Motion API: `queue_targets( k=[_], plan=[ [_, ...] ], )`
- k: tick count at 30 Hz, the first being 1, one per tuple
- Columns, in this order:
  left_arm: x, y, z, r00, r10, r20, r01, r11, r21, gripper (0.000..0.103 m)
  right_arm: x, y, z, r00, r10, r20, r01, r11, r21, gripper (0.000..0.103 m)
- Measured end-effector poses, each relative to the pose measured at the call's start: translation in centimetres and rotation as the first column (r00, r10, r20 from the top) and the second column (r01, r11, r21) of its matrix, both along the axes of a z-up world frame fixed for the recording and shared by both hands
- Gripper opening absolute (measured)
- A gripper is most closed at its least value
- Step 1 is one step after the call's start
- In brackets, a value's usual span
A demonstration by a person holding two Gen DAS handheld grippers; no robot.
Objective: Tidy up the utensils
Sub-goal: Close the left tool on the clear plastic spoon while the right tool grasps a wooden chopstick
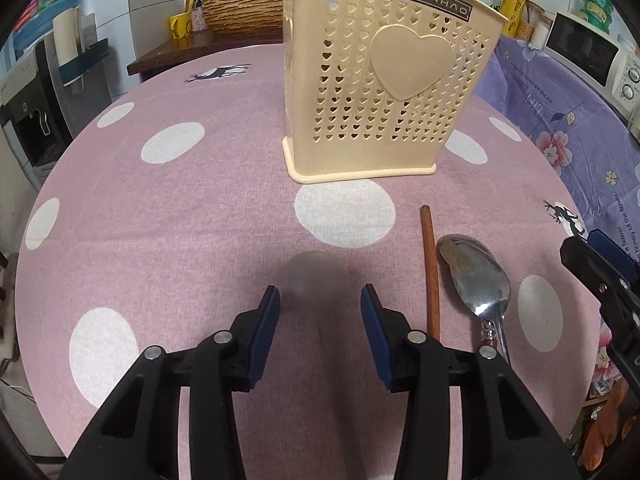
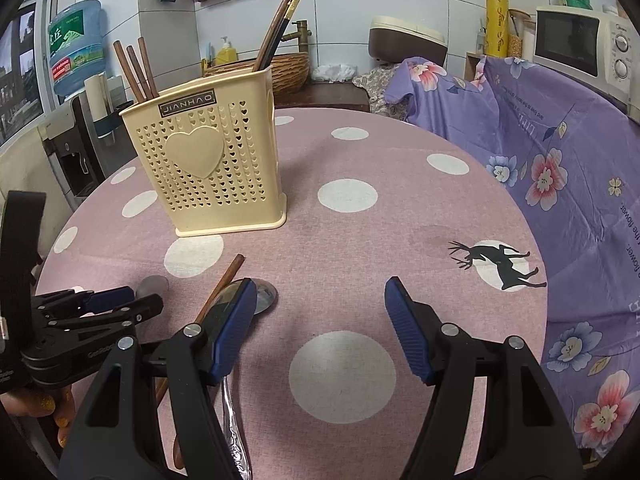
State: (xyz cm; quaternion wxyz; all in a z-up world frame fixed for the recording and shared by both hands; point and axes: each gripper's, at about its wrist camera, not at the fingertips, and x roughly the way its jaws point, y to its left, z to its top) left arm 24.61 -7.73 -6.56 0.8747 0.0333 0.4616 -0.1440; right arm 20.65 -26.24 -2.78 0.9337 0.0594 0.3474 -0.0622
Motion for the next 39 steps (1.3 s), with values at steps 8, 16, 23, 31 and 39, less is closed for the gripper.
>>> queue_targets(
  k=[8, 16, 23, 31, 39],
  plan=[
    [0.8, -0.5, 0.0, 1.0, -0.009, 0.008, 0.009, 1.0, 0.02, 0.035, 1.0, 0.4, 0.1, 0.999, 0.03, -0.02, -0.029, 0.999, 0.034, 0.067],
    [0.7, 1.6, 1.6, 0.998, 0.039, 0.053, -0.036, 0.998, -0.051, 0.035, 4.6, 2.9, -0.6, 0.987, 0.131, -0.093, -0.122, 0.988, 0.094, 0.061],
    [-0.1, 4.2, 4.6, 0.983, 0.104, 0.151, -0.087, 0.989, -0.118, 0.035, 9.4, 6.2, -2.7, 0.952, 0.172, -0.253, -0.145, 0.982, 0.12, 0.042],
    [0.4, 5.2, 5.2, 0.979, 0.116, 0.17, -0.092, 0.985, -0.144, 0.035, 10.9, 7.4, -3.7, 0.944, 0.109, -0.311, -0.096, 0.994, 0.059, 0.031],
    [0.5, 5.8, 5.1, 0.979, 0.114, 0.172, -0.088, 0.985, -0.152, 0.035, 11.2, 8.1, -3.9, 0.935, 0.108, -0.337, -0.113, 0.994, 0.005, 0.024]
  ],
)
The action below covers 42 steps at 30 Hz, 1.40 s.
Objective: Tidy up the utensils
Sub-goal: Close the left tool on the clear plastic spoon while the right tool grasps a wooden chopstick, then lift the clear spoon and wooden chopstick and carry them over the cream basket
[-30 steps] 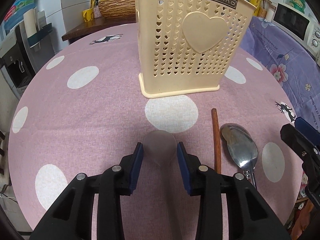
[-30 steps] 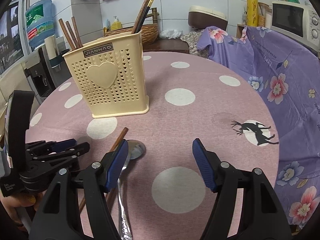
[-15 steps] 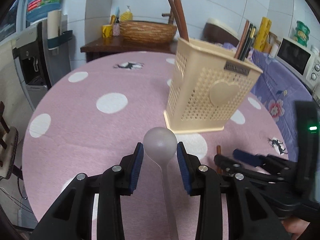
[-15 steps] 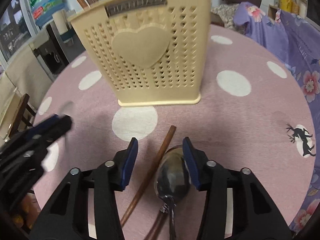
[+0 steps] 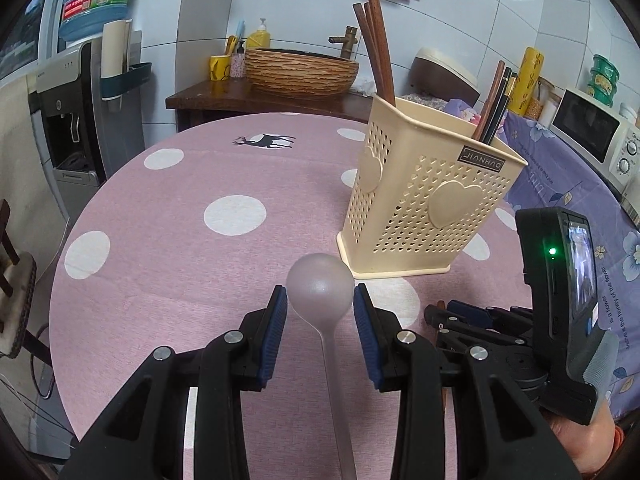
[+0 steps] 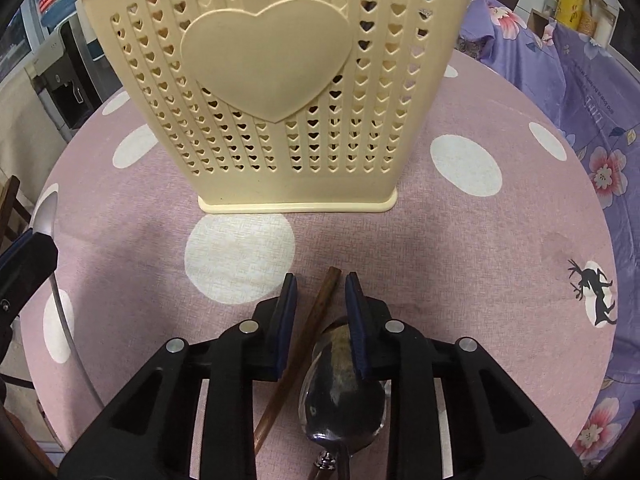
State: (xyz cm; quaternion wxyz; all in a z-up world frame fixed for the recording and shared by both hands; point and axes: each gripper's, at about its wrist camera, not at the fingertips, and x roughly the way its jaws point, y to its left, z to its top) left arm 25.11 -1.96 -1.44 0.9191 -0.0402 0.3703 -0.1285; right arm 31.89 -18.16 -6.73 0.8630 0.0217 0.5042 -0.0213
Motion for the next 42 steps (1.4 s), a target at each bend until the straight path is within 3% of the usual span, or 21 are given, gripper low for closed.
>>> queue_targets(
  k=[2, 13, 24, 30, 34, 35, 36, 42],
  plan=[
    [0.0, 0.1, -0.1, 1.0, -0.001, 0.0, 0.001, 1.0, -0.002, 0.035, -0.2, 0.5, 0.1, 1.0, 0.015, -0.002, -0.015, 1.0, 0.0, 0.018],
    [0.0, 0.5, -0.2, 1.0, 0.003, -0.003, -0.003, 1.0, 0.001, 0.035, 0.1, 2.5, 0.3, 0.996, 0.09, 0.008, -0.09, 0.996, 0.014, 0.01],
    [0.0, 0.8, -0.1, 1.0, 0.012, 0.008, -0.012, 1.0, -0.004, 0.035, -0.7, 0.6, 1.5, 0.994, 0.088, 0.069, -0.097, 0.985, 0.146, 0.008],
    [-0.2, 1.5, 0.7, 0.999, 0.021, 0.033, -0.02, 0.999, -0.033, 0.035, -2.8, -1.4, 5.3, 0.984, 0.072, 0.164, -0.114, 0.959, 0.259, 0.008],
    [-0.1, 1.4, 1.2, 0.999, 0.016, 0.051, -0.014, 0.999, -0.039, 0.035, -4.3, -2.0, 8.2, 0.968, 0.078, 0.237, -0.143, 0.951, 0.274, 0.008],
    [-0.2, 1.4, 1.4, 0.998, 0.014, 0.057, -0.011, 0.999, -0.043, 0.021, -4.8, -2.2, 9.0, 0.963, 0.08, 0.257, -0.152, 0.949, 0.276, 0.008],
    [-0.2, 1.4, 1.6, 0.998, 0.009, 0.058, -0.006, 0.999, -0.043, 0.015, -5.2, -2.4, 9.6, 0.959, 0.082, 0.27, -0.159, 0.947, 0.279, 0.008],
    [-0.1, 1.1, 2.3, 0.997, -0.01, 0.076, 0.013, 0.999, -0.036, 0.015, -6.5, -2.8, 13.1, 0.934, 0.088, 0.347, -0.194, 0.939, 0.283, 0.008]
  ],
)
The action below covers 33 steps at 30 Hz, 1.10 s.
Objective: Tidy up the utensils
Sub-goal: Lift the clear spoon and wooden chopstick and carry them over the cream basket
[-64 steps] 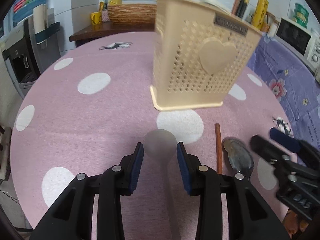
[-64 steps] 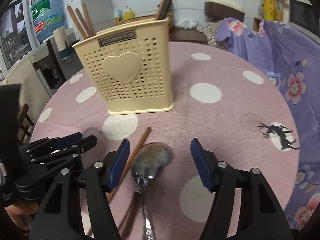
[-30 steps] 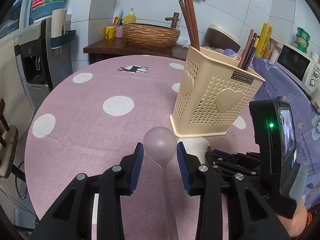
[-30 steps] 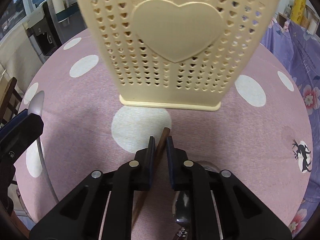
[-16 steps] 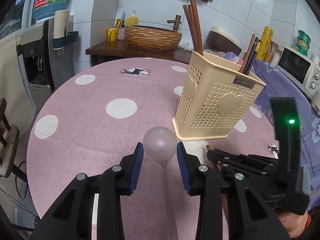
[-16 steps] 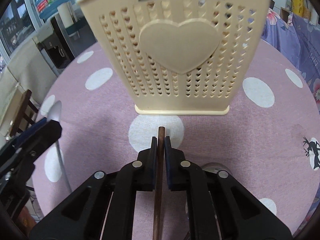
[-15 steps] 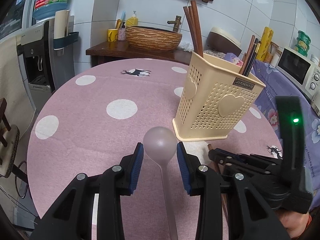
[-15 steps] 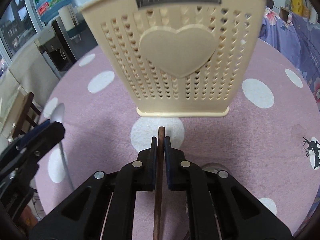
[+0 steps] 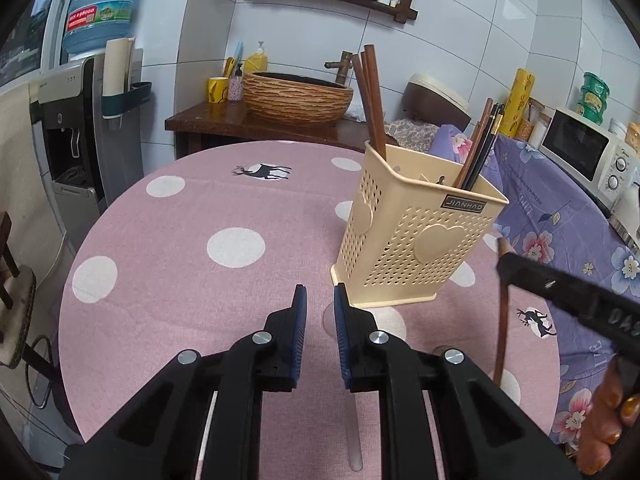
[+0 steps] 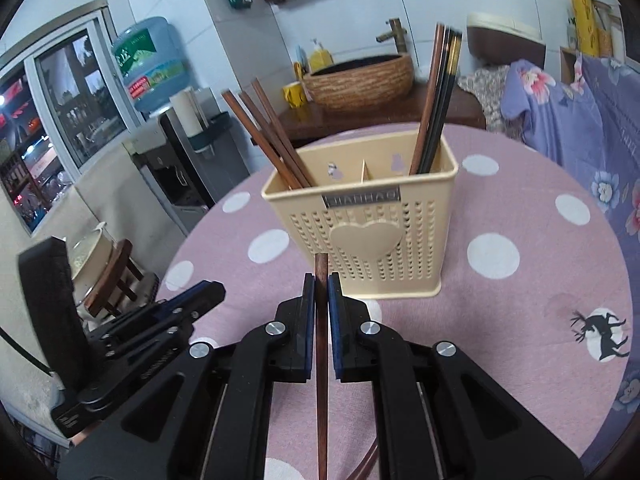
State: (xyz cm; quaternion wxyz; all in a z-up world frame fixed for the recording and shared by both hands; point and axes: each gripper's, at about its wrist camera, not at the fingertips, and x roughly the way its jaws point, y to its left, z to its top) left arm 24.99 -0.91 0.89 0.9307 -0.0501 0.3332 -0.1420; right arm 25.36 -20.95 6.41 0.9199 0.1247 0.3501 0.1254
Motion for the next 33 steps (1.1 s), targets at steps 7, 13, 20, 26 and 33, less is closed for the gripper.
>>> queue_targets(
  k=[7, 13, 20, 26, 33],
  plan=[
    [1.1, -0.2, -1.1, 0.999, -0.011, -0.053, 0.012, 1.0, 0.016, 0.015, -0.5, -1.2, 1.2, 0.999, -0.015, 0.032, 0.015, 1.0, 0.003, 0.008],
    [2.5, -3.3, -3.5, 0.994, -0.056, -0.096, 0.068, 0.989, 0.131, 0.055, -1.2, -1.4, 1.4, 0.998, -0.034, 0.054, 0.034, 0.999, -0.004, 0.008],
    [4.5, -6.0, -7.0, 0.982, -0.078, -0.171, 0.119, 0.963, 0.243, 0.055, -2.6, -2.0, 2.2, 0.995, -0.052, 0.084, 0.052, 0.999, -0.003, 0.008],
    [5.6, -7.3, -7.8, 0.979, -0.072, -0.189, 0.126, 0.947, 0.296, 0.048, -3.3, -2.0, 2.6, 0.993, -0.054, 0.1, 0.055, 0.998, -0.007, 0.008],
    [5.8, -7.7, -7.8, 0.978, -0.068, -0.195, 0.127, 0.942, 0.31, 0.036, -3.4, -2.0, 2.7, 0.993, -0.055, 0.103, 0.056, 0.998, -0.009, 0.008]
  ],
)
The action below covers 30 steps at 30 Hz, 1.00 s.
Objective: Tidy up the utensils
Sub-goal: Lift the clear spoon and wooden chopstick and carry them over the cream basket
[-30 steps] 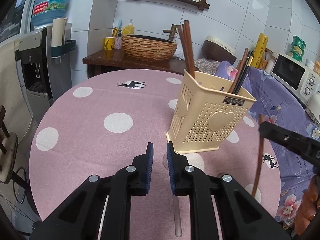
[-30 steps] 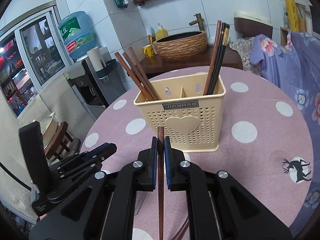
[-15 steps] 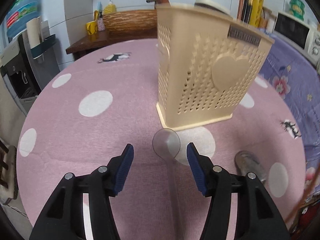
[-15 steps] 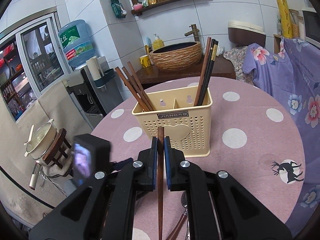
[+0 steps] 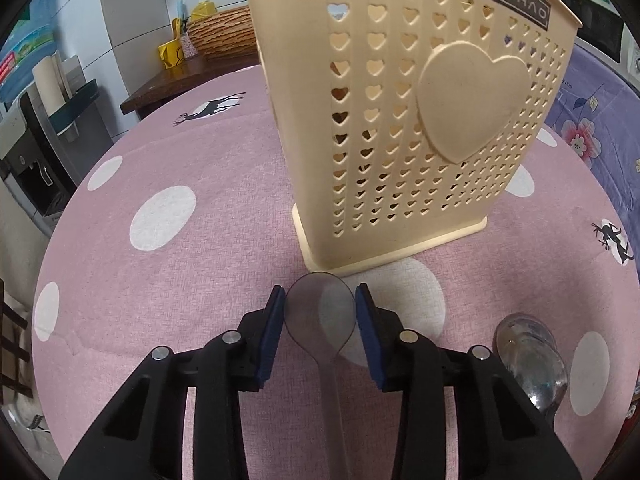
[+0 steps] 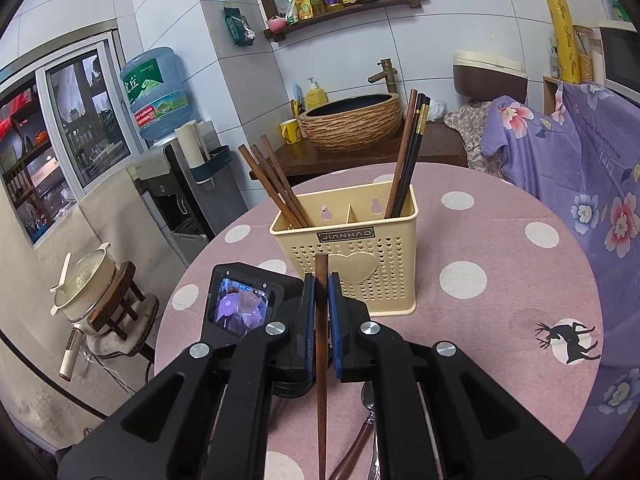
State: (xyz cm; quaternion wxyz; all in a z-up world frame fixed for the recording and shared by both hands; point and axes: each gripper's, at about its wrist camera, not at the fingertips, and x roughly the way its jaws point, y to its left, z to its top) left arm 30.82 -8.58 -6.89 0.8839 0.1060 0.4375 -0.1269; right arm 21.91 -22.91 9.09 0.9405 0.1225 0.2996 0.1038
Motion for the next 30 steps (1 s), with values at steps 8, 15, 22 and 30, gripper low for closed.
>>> queue_targets(
  k=[8, 15, 22, 30],
  plan=[
    [-0.9, 1.3, 2.8, 0.999, 0.014, 0.051, -0.009, 0.996, -0.094, 0.036, -0.2, -0.1, 0.2, 1.0, 0.0, 0.006, 0.0, 1.0, 0.006, 0.008],
    [-3.6, 2.5, 7.8, 0.987, 0.029, 0.157, 0.003, 0.98, -0.199, 0.036, -1.0, 0.1, 1.2, 0.999, 0.007, 0.031, -0.007, 1.0, 0.009, 0.008],
    [-5.2, 3.4, 10.7, 0.973, 0.041, 0.226, 0.017, 0.968, -0.249, 0.036, -1.5, 0.2, 2.4, 0.998, 0.019, 0.054, -0.019, 1.0, 0.0, 0.008],
    [-5.2, 3.8, 11.4, 0.967, 0.034, 0.251, 0.032, 0.967, -0.253, 0.036, -1.5, 0.7, 3.0, 0.997, 0.038, 0.062, -0.037, 0.999, -0.024, 0.008]
  ],
)
